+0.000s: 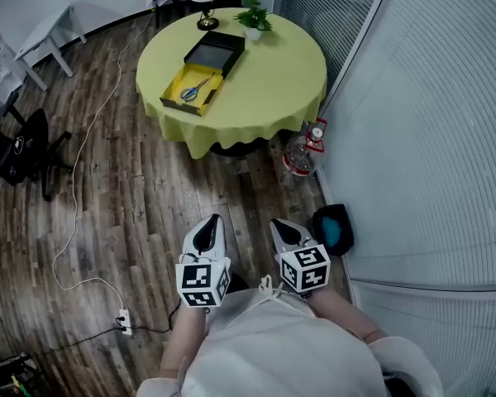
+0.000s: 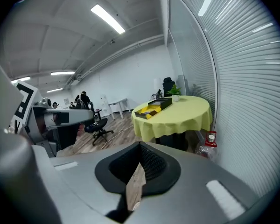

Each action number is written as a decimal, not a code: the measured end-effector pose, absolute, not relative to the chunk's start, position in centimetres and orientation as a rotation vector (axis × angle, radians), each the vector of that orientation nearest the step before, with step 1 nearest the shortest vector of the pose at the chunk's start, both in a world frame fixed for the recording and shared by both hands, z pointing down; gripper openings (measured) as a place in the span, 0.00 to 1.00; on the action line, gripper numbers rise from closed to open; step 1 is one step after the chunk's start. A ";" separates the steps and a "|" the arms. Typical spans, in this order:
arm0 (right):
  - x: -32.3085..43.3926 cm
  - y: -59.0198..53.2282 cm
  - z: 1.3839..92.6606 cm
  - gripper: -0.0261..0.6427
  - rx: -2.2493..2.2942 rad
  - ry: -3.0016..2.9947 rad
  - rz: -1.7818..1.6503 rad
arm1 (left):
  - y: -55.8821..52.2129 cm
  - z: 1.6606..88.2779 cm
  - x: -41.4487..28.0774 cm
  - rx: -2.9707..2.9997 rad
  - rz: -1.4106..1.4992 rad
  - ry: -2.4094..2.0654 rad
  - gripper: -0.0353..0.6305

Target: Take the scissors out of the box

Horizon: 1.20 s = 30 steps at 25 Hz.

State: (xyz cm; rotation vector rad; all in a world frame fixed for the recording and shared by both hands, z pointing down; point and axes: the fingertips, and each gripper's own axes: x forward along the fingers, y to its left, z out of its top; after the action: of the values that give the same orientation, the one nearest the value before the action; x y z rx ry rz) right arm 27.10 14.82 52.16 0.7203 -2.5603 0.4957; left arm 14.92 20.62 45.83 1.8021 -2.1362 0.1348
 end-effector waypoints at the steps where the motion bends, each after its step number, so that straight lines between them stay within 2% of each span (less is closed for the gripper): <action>1: 25.7 14.4 52.1 0.04 0.734 -2.554 0.509 | 20.2 45.4 13.3 1.817 0.141 -2.133 0.06; 9: 15.8 13.0 51.4 0.04 0.806 -2.524 0.543 | 19.6 43.8 2.1 1.858 0.177 -2.122 0.06; 19: 8.6 9.9 53.0 0.04 0.811 -2.490 0.537 | 18.0 46.4 -5.5 1.801 0.217 -2.121 0.06; 30: -0.1 -2.2 53.2 0.04 0.797 -2.522 0.559 | 6.0 47.2 -14.1 1.763 0.234 -2.115 0.06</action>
State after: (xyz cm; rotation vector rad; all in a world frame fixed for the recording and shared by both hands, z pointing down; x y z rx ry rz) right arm -0.12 -2.24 53.22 0.7965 -2.5223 0.5587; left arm -14.14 5.97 47.20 1.7631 -2.1154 0.2336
